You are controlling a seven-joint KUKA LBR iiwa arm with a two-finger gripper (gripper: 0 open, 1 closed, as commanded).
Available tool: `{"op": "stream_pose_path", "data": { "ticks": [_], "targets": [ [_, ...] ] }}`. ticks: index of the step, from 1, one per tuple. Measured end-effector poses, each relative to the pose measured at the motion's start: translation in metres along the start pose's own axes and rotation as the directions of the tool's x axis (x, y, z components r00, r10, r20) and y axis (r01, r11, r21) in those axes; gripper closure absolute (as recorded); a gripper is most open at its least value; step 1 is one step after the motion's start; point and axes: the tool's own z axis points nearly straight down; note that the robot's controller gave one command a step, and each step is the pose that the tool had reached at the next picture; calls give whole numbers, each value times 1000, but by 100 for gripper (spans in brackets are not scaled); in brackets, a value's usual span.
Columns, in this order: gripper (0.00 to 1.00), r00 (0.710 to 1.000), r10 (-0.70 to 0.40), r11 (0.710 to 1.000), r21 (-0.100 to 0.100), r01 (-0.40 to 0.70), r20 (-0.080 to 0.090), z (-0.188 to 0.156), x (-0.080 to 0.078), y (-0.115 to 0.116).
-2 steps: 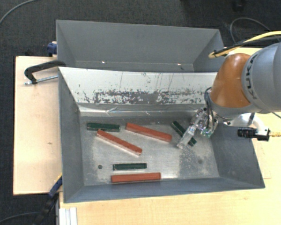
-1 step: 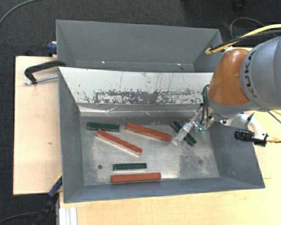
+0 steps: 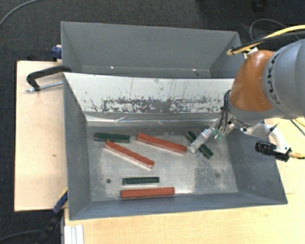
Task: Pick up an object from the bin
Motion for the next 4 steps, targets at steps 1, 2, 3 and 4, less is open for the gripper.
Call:
{"op": "stream_pose_path", "data": {
  "ticks": [1, 2, 3, 4],
  "targets": [
    [0, 989, 150, 989, 1, -150, -1, 30, -10, 8],
    [0, 989, 147, 989, 1, -147, 0, 30, -11, 9],
    [100, 989, 147, 989, 2, -147, -1, 30, -11, 9],
    [100, 989, 145, 989, -3, -145, 2, -16, -12, 11]
  ]
}}
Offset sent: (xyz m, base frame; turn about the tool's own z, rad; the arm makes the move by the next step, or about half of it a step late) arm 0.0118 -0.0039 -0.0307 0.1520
